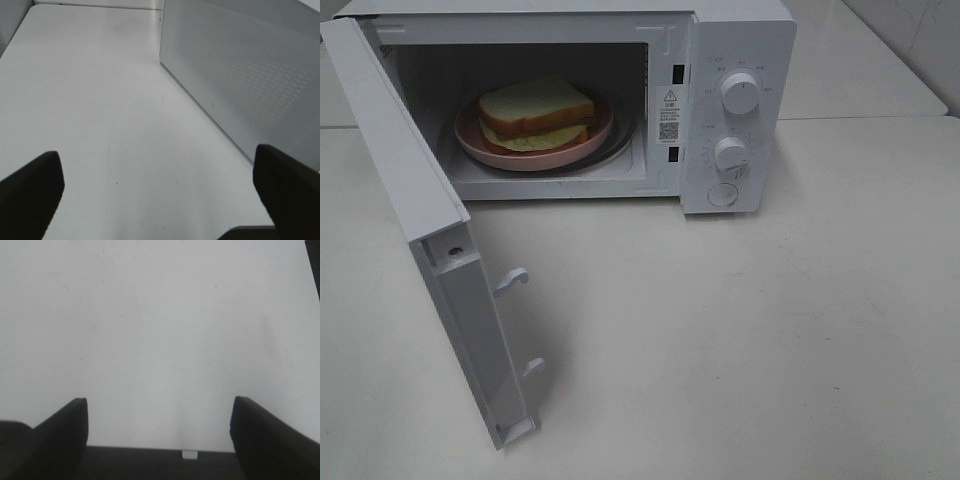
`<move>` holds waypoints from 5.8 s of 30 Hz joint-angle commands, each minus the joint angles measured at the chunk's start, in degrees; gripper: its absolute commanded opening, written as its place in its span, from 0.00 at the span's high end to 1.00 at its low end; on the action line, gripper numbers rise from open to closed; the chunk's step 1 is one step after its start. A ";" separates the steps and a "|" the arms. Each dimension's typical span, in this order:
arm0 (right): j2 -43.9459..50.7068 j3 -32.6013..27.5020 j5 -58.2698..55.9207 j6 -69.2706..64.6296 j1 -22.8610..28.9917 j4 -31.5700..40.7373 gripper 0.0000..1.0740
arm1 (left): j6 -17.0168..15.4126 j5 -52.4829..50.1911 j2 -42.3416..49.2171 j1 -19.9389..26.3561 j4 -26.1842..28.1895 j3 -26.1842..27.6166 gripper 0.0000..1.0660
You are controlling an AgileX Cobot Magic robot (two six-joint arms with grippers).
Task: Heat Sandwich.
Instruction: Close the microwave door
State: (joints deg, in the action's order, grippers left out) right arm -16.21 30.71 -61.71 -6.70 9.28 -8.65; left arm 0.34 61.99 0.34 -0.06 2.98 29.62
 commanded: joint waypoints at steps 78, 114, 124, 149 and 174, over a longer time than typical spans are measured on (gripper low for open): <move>18.05 -2.23 4.53 1.60 -9.22 4.93 0.29 | -0.34 -0.80 0.06 -0.34 0.17 -0.11 0.09; 18.05 -2.23 4.53 1.43 -9.22 4.87 0.29 | 0.97 -38.79 -28.07 -0.34 -1.15 -5.50 1.00; 18.05 -2.23 4.53 1.43 -9.22 4.87 0.29 | 0.97 -66.92 -39.71 -0.34 -1.49 -13.24 1.00; 18.05 -2.23 4.53 1.43 -9.22 4.87 0.29 | -3.90 -106.05 -74.48 -0.34 -17.76 -15.01 1.00; 18.05 -2.23 4.53 1.43 -9.22 4.87 0.29 | -4.01 -117.28 -91.04 -15.47 -16.04 -9.68 1.00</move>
State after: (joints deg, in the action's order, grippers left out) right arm 0.11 28.53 -57.58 -5.61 0.34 -3.90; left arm -4.24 -53.80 -90.47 -13.92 -14.95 19.08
